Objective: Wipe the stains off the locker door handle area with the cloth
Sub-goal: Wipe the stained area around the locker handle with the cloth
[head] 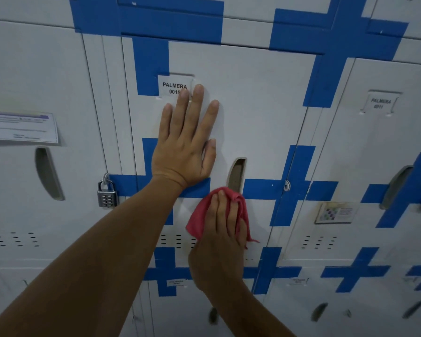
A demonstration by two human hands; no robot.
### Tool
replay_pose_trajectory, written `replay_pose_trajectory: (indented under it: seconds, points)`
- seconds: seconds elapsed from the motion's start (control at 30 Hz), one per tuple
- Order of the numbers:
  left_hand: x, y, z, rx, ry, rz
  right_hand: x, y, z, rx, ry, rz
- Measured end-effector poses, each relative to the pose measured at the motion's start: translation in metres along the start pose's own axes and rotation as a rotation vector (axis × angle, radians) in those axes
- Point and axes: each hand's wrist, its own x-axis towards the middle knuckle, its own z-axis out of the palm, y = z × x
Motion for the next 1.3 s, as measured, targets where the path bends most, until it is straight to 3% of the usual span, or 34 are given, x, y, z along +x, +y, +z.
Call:
replay_pose_trajectory:
  seconds: [0.1,0.43,0.63,1.03,1.3]
  points:
    - [0.000,0.001,0.000,0.000,-0.006,-0.001,-0.002,0.003,0.003,-0.026,-0.010,0.010]
    - [0.001,0.001,-0.001,-0.008,-0.009,-0.008,0.028,-0.021,-0.007,0.003,0.192,0.019]
    - [0.000,0.000,-0.001,0.000,-0.003,-0.004,-0.007,-0.010,0.022,0.072,0.071,0.109]
    - [0.001,0.001,-0.002,-0.005,-0.006,-0.006,0.021,-0.014,-0.009,0.052,0.122,0.002]
    - [0.000,0.001,0.000,-0.007,-0.003,-0.005,-0.010,0.004,0.020,0.077,0.006,0.078]
